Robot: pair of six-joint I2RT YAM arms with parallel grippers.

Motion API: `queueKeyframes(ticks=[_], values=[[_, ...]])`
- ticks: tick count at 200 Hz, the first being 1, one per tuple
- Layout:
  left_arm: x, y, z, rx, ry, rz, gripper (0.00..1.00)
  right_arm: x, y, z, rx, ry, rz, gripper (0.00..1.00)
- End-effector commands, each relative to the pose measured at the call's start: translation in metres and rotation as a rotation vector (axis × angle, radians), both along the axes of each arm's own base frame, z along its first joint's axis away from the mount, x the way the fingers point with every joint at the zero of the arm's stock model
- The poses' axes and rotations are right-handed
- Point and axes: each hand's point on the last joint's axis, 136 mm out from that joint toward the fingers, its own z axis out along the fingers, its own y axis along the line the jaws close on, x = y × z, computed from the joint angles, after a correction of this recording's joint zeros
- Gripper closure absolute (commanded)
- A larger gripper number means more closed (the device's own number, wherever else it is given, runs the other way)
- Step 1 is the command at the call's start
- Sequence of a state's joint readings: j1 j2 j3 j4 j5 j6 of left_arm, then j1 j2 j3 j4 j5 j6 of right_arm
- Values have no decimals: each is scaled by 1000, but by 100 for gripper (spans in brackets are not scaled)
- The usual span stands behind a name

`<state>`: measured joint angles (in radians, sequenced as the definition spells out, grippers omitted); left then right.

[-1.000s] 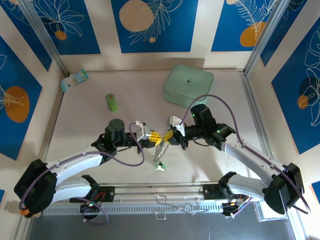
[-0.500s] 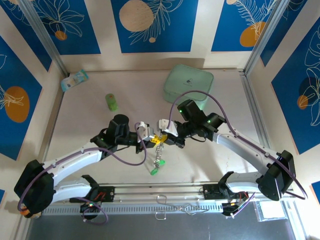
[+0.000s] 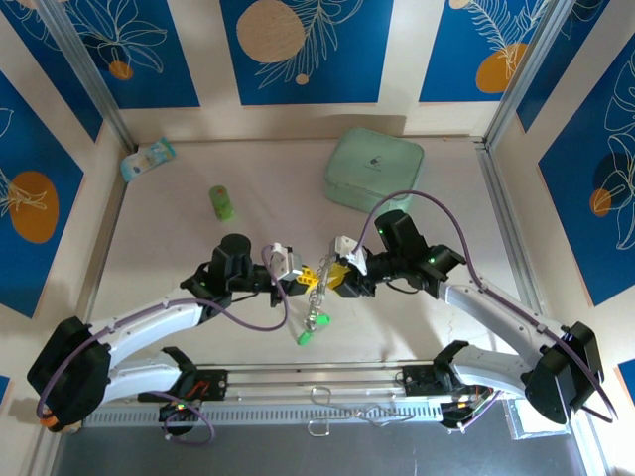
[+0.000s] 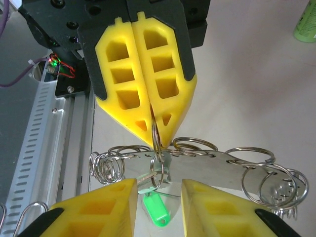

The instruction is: Put the keys on the keyring

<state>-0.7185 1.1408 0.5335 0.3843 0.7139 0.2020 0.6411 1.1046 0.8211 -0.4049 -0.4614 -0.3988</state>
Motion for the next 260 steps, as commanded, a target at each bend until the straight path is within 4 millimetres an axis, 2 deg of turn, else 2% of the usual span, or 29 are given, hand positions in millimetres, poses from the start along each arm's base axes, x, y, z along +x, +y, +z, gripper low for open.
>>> queueKeyframes(ticks=[1, 14, 65, 92, 112, 124, 173, 219, 260], values=[[-5, -3, 27, -94, -53, -31, 100, -1, 6, 7, 54, 22, 12, 72], [-5, -3, 28, -102, -53, -30, 100, -1, 7, 6, 56, 23, 15, 75], [-6, -2, 32, -121, -67, -26, 100, -1, 8, 4, 50, 29, 20, 100], [-7, -2, 41, -165, -88, -27, 100, 1, 8, -5, 38, 47, 17, 100], [-8, -3, 51, -216, -92, -38, 100, 1, 15, -7, 49, 73, 33, 94], [-8, -3, 52, -228, -88, -40, 100, 0, 17, -6, 59, 78, 34, 85], [-4, -1, 43, -214, -87, -6, 100, 1, 1, 7, 118, 17, -26, 67], [7, -1, 45, -231, -74, 60, 100, -5, 1, 5, 135, -23, -48, 61], [11, -1, 44, -229, -63, 79, 100, 0, 7, 10, 163, -55, -71, 59]])
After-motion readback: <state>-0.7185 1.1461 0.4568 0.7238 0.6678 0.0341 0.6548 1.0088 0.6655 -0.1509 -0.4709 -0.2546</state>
